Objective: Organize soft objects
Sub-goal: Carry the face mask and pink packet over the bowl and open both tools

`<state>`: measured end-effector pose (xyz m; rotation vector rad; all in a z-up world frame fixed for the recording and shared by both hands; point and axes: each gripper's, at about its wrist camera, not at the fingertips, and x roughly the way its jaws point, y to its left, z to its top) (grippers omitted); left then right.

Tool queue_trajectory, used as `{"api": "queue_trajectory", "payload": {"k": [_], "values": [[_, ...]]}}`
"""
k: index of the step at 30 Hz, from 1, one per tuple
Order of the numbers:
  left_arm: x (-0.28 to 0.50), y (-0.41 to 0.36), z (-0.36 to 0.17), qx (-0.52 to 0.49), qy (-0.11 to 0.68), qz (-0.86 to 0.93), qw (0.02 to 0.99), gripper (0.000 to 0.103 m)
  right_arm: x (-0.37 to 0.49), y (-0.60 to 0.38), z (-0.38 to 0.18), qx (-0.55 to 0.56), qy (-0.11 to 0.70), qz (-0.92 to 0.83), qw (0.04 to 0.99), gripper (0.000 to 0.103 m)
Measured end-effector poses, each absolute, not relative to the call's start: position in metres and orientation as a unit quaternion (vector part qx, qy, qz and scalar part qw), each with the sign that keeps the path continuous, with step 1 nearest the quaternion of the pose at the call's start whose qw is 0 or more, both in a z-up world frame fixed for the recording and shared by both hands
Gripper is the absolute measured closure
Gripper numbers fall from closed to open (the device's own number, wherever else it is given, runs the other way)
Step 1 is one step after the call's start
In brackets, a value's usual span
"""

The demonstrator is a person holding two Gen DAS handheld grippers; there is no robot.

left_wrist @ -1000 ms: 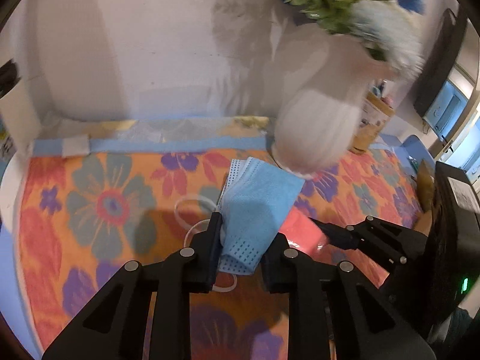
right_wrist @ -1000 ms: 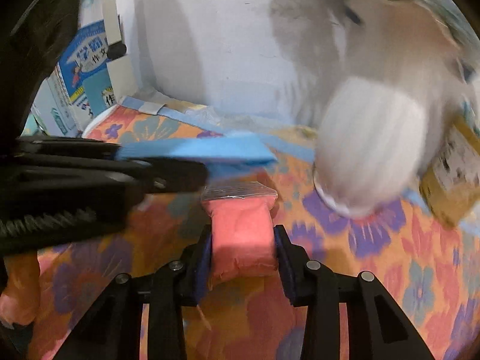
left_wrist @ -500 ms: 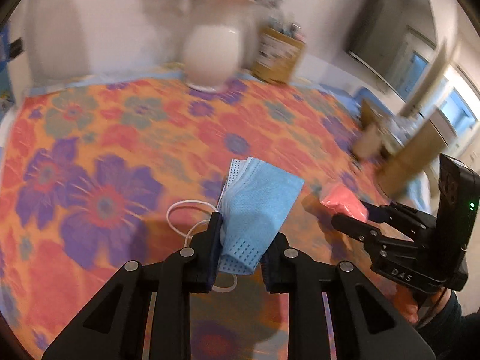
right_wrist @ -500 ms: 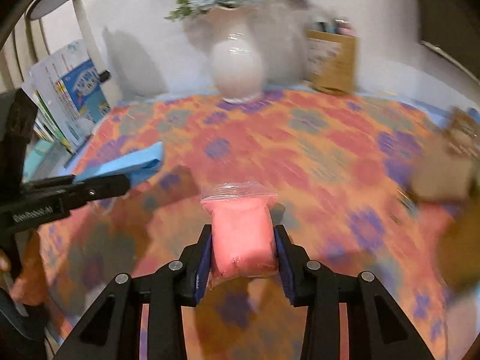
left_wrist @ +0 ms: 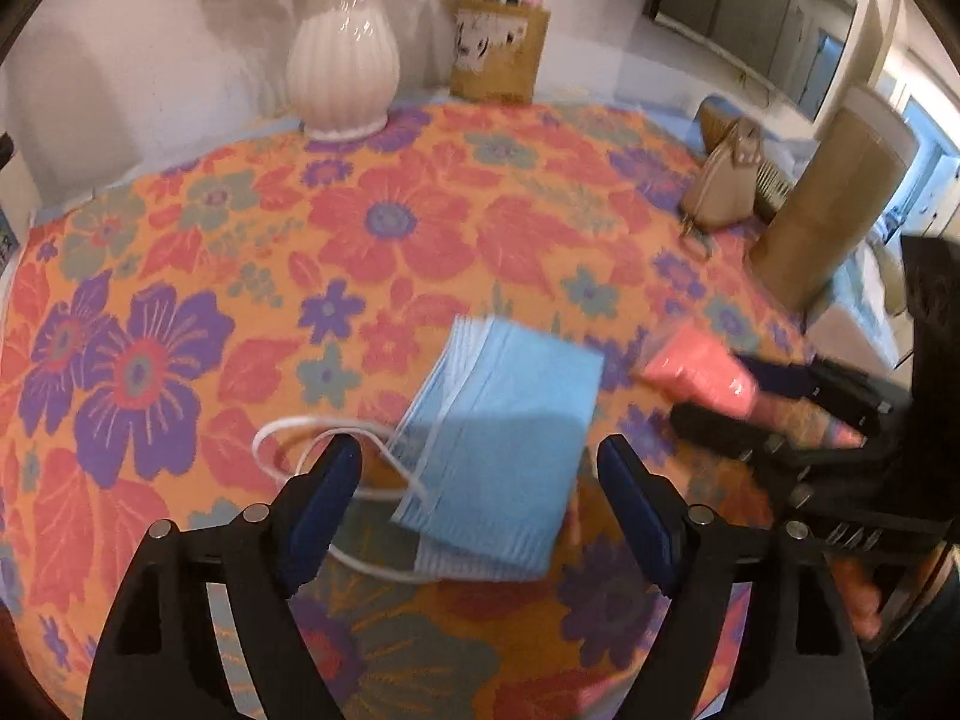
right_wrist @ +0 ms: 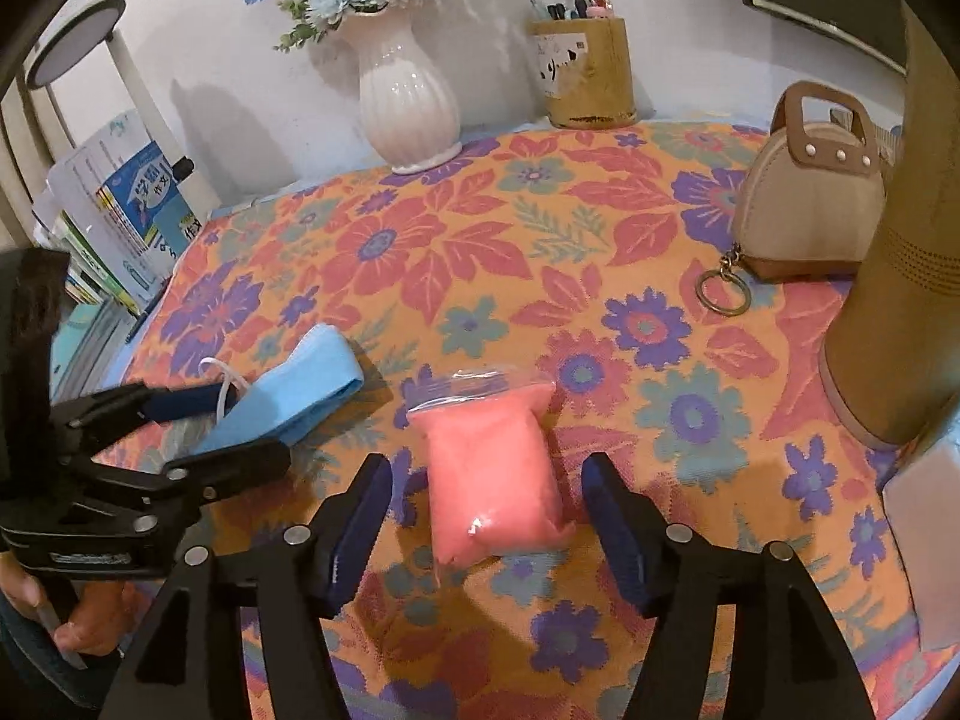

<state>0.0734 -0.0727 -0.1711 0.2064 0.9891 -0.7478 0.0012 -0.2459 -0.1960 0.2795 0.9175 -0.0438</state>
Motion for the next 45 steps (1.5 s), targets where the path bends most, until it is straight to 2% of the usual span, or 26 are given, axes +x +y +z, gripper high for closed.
{"api": "queue_trajectory", "payload": {"k": [4,5,6,7,8,9,11,18,27,36,45], "values": [[0.080,-0.084,-0.177,0.096,0.471,-0.352,0.803,0.024,0.002,-0.237,-0.198,0.108,0.443,-0.039,0.889,0.039],[0.080,-0.085,-0.180,0.094,0.474,-0.349,0.803,0.027,0.001,-0.236,-0.199,0.107,0.441,-0.041,0.890,0.040],[0.081,-0.085,-0.183,0.094,0.476,-0.344,0.804,0.037,0.000,-0.236,-0.199,0.105,0.439,-0.044,0.891,0.042],[0.080,-0.084,-0.183,0.101,0.468,-0.331,0.813,0.044,-0.001,-0.236,-0.199,0.102,0.438,-0.050,0.892,0.054],[0.077,-0.084,-0.182,0.109,0.465,-0.328,0.815,0.060,-0.002,-0.235,-0.199,0.097,0.437,-0.054,0.892,0.065],[0.076,-0.084,-0.181,0.112,0.464,-0.329,0.815,0.070,-0.003,-0.234,-0.199,0.091,0.437,-0.054,0.893,0.065],[0.074,-0.082,-0.179,0.104,0.466,-0.331,0.814,0.083,-0.006,-0.236,-0.197,0.096,0.434,-0.048,0.895,0.066],[0.038,-0.094,-0.163,0.098,0.454,-0.370,0.804,0.083,-0.033,-0.239,-0.175,0.103,0.418,-0.042,0.902,0.066],[-0.033,-0.154,-0.104,0.127,0.403,-0.441,0.792,0.083,-0.096,-0.264,-0.124,0.124,0.393,-0.054,0.910,0.066],[-0.071,-0.244,-0.073,0.126,0.384,-0.510,0.760,0.083,-0.157,-0.359,-0.098,0.181,0.379,-0.140,0.897,0.066],[-0.079,-0.345,-0.056,0.097,0.371,-0.508,0.771,0.084,-0.172,-0.446,-0.063,0.161,0.347,-0.234,0.894,0.066]]}}
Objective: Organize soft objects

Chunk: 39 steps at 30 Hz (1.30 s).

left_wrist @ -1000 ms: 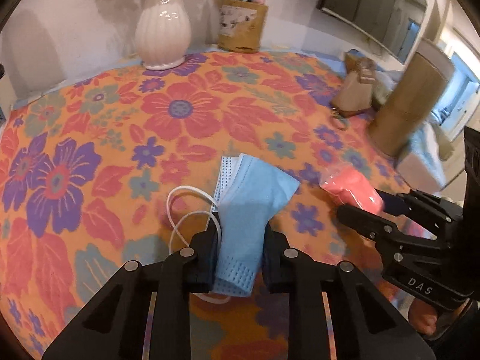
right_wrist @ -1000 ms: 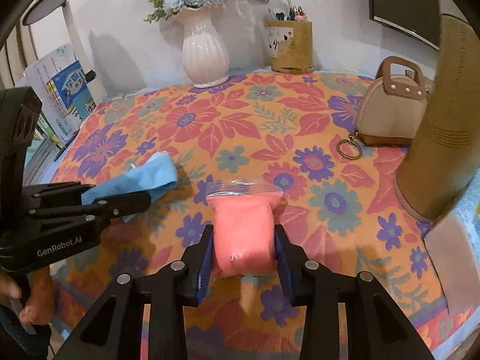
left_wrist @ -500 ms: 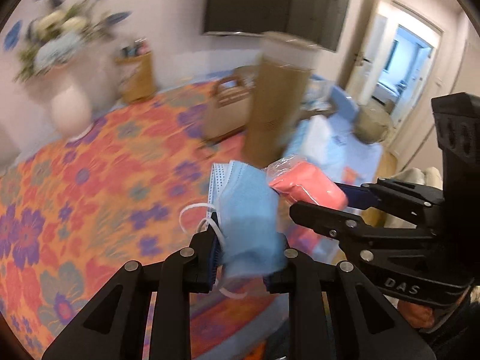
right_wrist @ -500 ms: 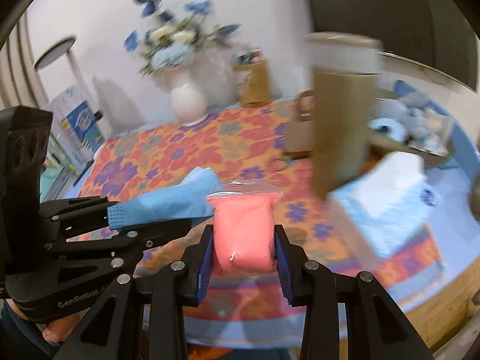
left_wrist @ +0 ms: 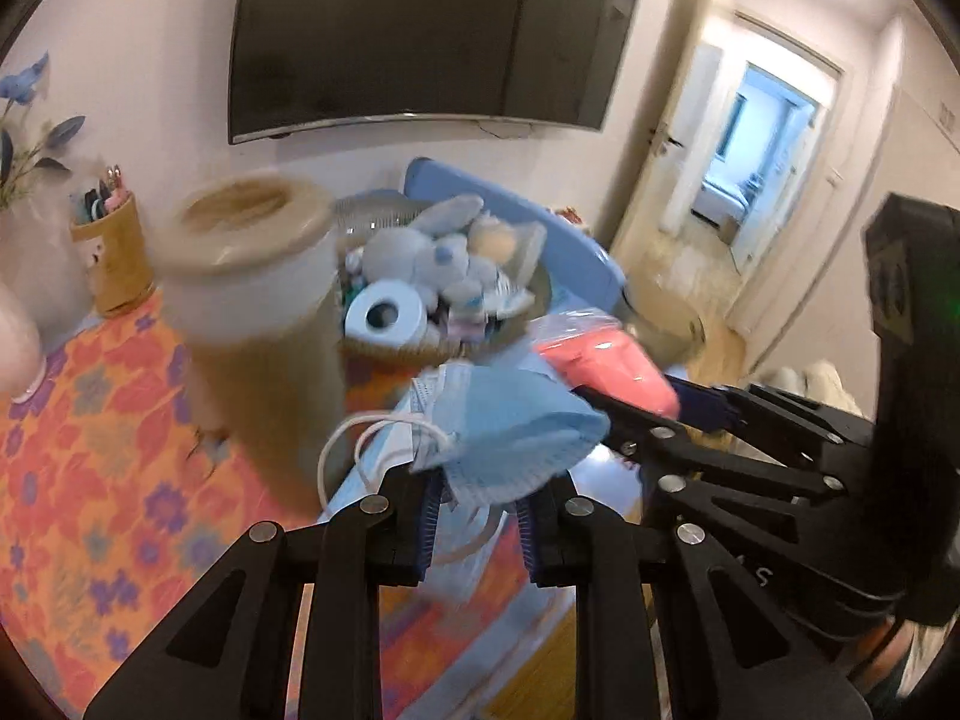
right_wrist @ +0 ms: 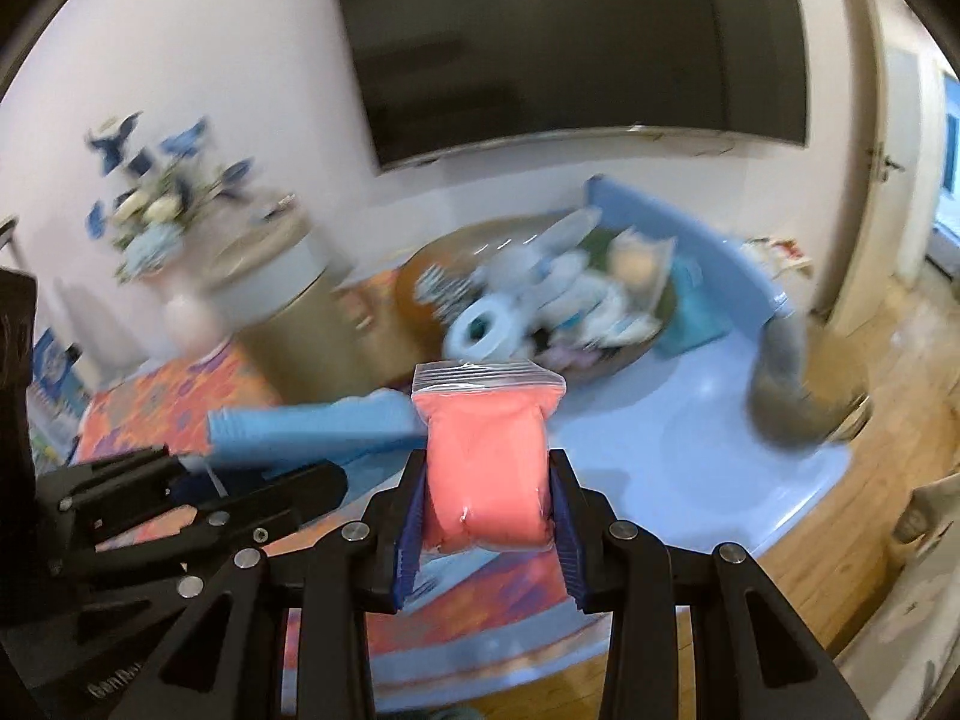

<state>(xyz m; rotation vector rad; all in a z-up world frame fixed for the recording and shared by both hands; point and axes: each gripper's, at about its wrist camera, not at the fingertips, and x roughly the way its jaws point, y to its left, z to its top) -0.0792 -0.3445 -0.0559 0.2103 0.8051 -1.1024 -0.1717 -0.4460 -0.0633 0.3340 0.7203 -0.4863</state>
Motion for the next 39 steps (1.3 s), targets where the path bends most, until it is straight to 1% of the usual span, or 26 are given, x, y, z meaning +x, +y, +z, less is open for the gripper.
{"api": "queue_trajectory", "payload": {"k": [3,8,12,20,21,22,24,25,26,27,28,29,34,39], "values": [[-0.071,-0.372,-0.051,0.075,0.384,-0.496,0.775,0.084,-0.165,-0.477,-0.053,0.165,0.337,-0.251,0.892,0.066],[-0.061,-0.417,-0.036,0.067,0.358,-0.441,0.820,0.086,-0.144,-0.535,-0.038,0.188,0.319,-0.259,0.892,0.066],[-0.042,-0.448,-0.041,0.050,0.374,-0.404,0.833,0.086,-0.115,-0.583,-0.030,0.220,0.309,-0.257,0.889,0.066],[-0.011,-0.485,-0.062,0.046,0.373,-0.327,0.867,0.086,-0.067,-0.644,-0.043,0.251,0.342,-0.282,0.861,0.066],[-0.009,-0.488,-0.063,0.051,0.371,-0.324,0.869,0.082,-0.063,-0.652,-0.046,0.260,0.341,-0.281,0.859,0.066],[-0.008,-0.490,-0.065,0.055,0.366,-0.318,0.873,0.082,-0.061,-0.657,-0.048,0.264,0.341,-0.281,0.857,0.066],[-0.008,-0.495,-0.065,0.074,0.347,-0.310,0.882,0.076,-0.056,-0.666,-0.055,0.275,0.346,-0.283,0.851,0.066],[-0.008,-0.496,-0.067,0.079,0.342,-0.306,0.885,0.066,-0.053,-0.672,-0.060,0.281,0.354,-0.280,0.847,0.065],[-0.005,-0.497,-0.068,0.079,0.341,-0.302,0.887,0.053,-0.050,-0.676,-0.064,0.287,0.360,-0.270,0.846,0.064],[-0.002,-0.496,-0.070,0.075,0.344,-0.293,0.889,0.026,-0.047,-0.678,-0.067,0.289,0.364,-0.257,0.847,0.062],[-0.001,-0.494,-0.071,0.073,0.348,-0.285,0.890,0.014,-0.044,-0.679,-0.071,0.290,0.369,-0.243,0.849,0.053],[0.000,-0.493,-0.072,0.069,0.350,-0.291,0.888,0.010,-0.045,-0.679,-0.073,0.288,0.370,-0.242,0.849,0.045],[-0.013,-0.494,-0.065,0.085,0.329,-0.309,0.888,0.010,-0.055,-0.671,-0.065,0.272,0.359,-0.253,0.856,0.044],[-0.038,-0.485,-0.041,0.095,0.290,-0.326,0.895,0.010,-0.078,-0.664,-0.043,0.265,0.336,-0.268,0.863,0.044]]}}
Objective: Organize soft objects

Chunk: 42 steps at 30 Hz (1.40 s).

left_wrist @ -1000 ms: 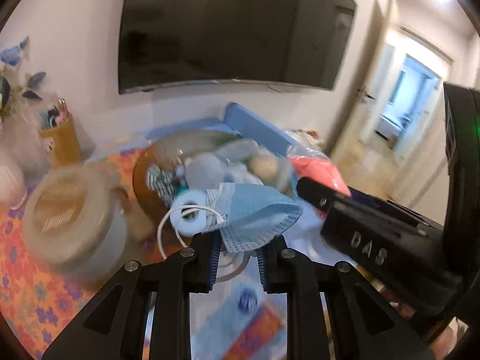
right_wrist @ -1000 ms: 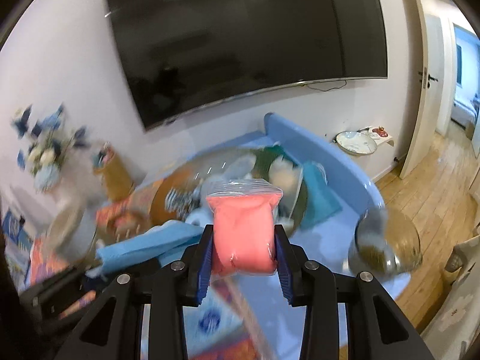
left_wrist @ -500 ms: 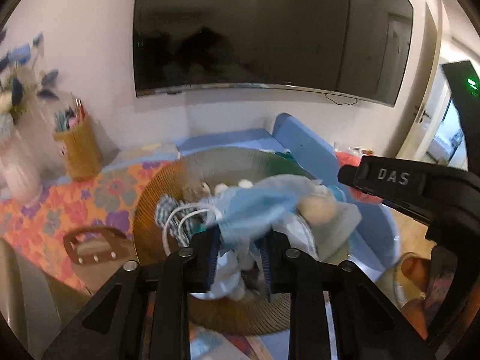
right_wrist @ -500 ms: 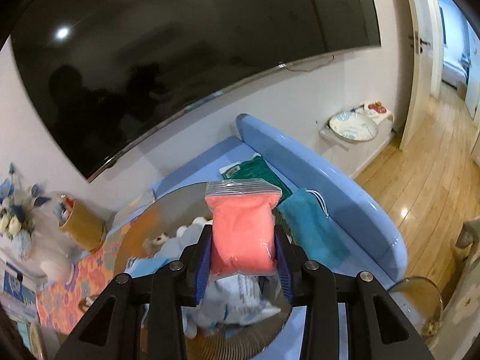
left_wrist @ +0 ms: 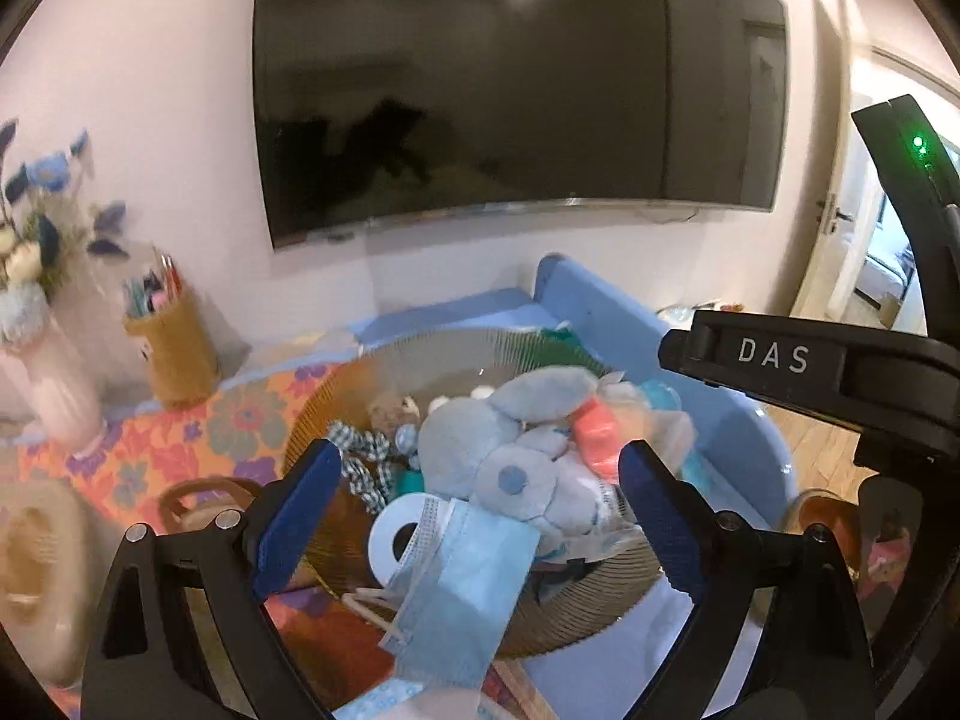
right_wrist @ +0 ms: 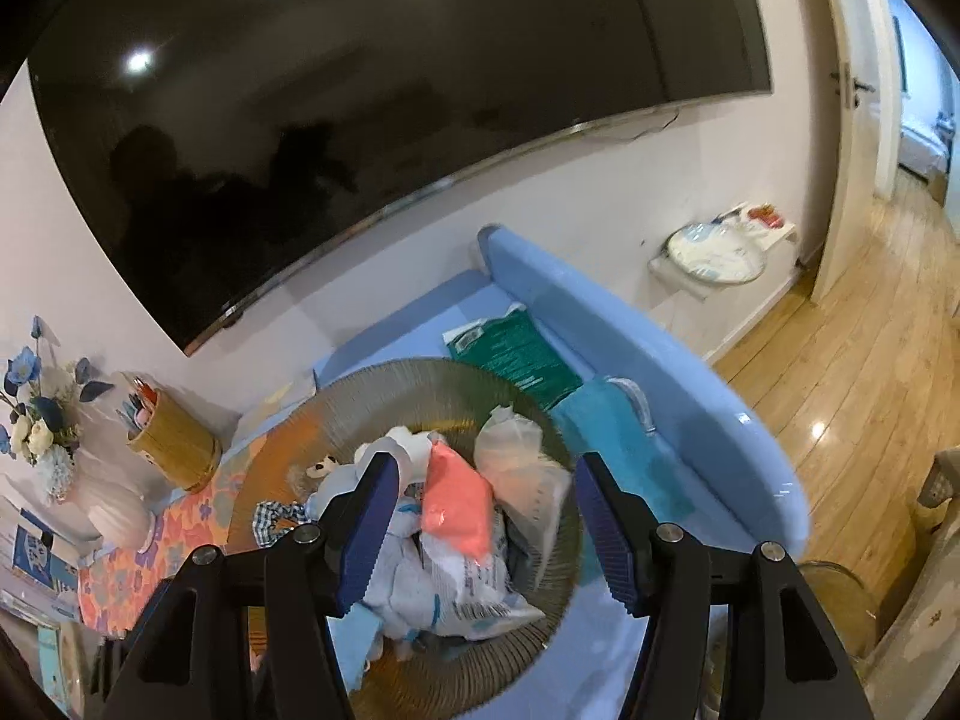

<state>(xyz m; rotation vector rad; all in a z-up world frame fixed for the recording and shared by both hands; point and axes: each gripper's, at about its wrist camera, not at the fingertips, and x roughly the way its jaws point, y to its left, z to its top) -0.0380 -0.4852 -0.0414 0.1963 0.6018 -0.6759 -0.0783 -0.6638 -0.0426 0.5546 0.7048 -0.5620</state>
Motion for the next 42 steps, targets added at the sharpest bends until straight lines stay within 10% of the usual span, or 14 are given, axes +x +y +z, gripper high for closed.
{"api": "queue_trajectory", "payload": {"k": [19,42], "values": [[-0.147,-0.291,0.040,0.111,0.164,-0.367,0.909,0.000,-0.208,-0.465,0.037,0.206,0.211,-0.290,0.910,0.042],[-0.058,0.007,0.024,0.079,0.214,-0.020,0.973,0.000,-0.084,-0.152,-0.009,0.015,0.268,-0.137,0.953,0.041]]}}
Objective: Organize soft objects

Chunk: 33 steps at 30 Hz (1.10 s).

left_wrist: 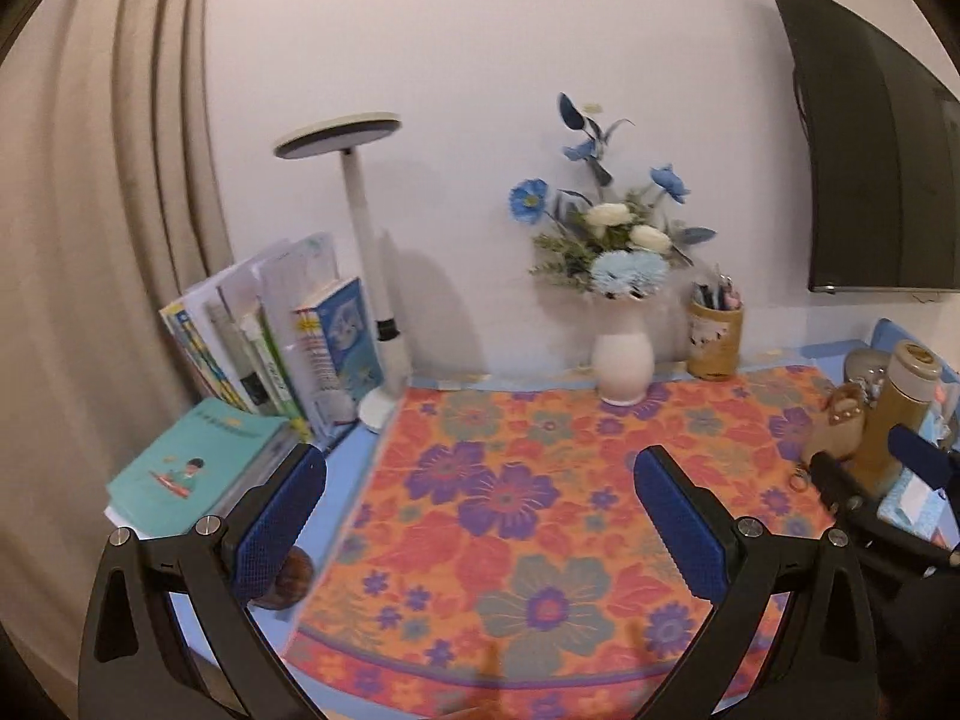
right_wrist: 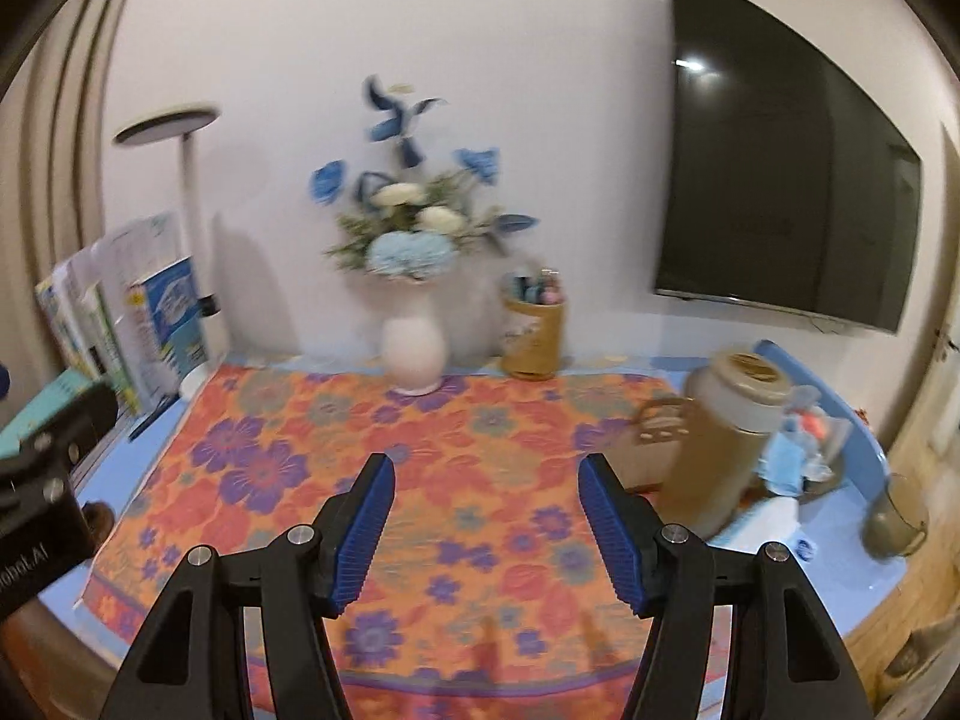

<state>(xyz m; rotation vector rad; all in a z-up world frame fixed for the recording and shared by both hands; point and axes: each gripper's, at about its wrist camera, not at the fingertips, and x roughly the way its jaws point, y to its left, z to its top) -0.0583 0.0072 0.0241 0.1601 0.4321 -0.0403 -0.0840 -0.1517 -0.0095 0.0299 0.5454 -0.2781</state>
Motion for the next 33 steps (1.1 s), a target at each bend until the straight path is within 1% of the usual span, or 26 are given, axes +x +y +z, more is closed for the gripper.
{"api": "queue_trajectory", "payload": {"k": [7,15,19,27,30,33], "values": [[-0.057,0.021,0.021,0.044,0.214,-0.027,0.976,0.000,-0.075,-0.124,-0.006,-0.007,0.268,-0.136,0.954,0.040],[-0.055,0.016,0.015,0.056,0.221,-0.032,0.973,0.000,-0.076,-0.128,-0.004,0.006,0.272,-0.148,0.951,0.039],[-0.052,0.013,0.010,0.059,0.228,-0.041,0.971,0.000,-0.076,-0.131,-0.007,0.010,0.275,-0.153,0.949,0.035],[-0.045,0.002,-0.001,0.069,0.245,-0.050,0.966,0.000,-0.071,-0.137,-0.015,0.013,0.287,-0.162,0.944,0.034],[-0.040,0.004,-0.004,0.056,0.252,-0.057,0.964,0.000,-0.068,-0.140,-0.018,0.015,0.293,-0.162,0.942,0.034],[-0.038,0.011,-0.006,0.038,0.242,-0.051,0.968,0.000,-0.067,-0.138,-0.020,0.013,0.294,-0.162,0.942,0.034]]}}
